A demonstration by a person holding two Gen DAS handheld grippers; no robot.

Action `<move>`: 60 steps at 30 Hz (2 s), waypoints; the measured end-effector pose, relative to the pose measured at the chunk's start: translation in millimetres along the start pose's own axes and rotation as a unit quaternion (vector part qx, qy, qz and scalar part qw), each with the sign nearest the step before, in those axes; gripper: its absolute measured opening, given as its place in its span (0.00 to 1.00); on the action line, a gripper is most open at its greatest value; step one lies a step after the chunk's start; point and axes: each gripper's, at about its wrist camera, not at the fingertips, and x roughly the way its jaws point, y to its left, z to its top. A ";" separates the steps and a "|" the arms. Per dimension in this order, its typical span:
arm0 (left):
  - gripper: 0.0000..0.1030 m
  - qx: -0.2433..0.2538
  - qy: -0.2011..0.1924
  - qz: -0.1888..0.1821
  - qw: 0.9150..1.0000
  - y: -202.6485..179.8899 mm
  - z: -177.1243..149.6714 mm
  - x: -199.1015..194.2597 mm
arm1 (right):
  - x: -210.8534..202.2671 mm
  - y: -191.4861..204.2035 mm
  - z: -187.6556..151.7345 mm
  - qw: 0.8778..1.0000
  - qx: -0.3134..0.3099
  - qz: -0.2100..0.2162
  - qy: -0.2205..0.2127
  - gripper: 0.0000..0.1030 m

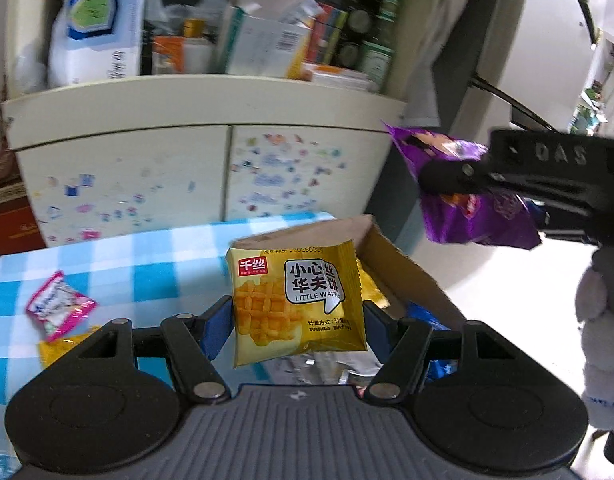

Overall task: Organize snacks
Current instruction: 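Lower the purple bag and Little Waffle bag into the box and open both grippers, then move both grippers back over the pink Ameria and yellow bar bags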

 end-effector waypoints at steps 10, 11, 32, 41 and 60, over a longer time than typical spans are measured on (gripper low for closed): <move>0.82 0.012 0.014 -0.070 0.997 -31.8 -11.3 10.4 | 3.4 -11.7 0.6 1.000 0.021 -0.014 0.008 0.67; 0.88 0.011 0.015 -0.074 0.997 -33.6 -12.2 10.5 | 4.6 -12.1 0.4 1.000 0.022 -0.017 0.011 0.67; 0.95 -0.008 0.032 -0.037 0.999 -14.5 -14.0 0.2 | 9.5 2.2 -1.4 1.000 -0.004 -0.020 0.007 0.81; 0.97 -0.010 0.039 0.013 0.999 12.5 -9.6 -6.0 | 17.3 19.3 -5.6 1.000 -0.018 -0.005 0.016 0.81; 1.00 -0.155 0.043 0.153 0.975 139.6 12.0 -12.0 | 33.6 68.1 -22.5 0.996 -0.069 0.035 0.043 0.81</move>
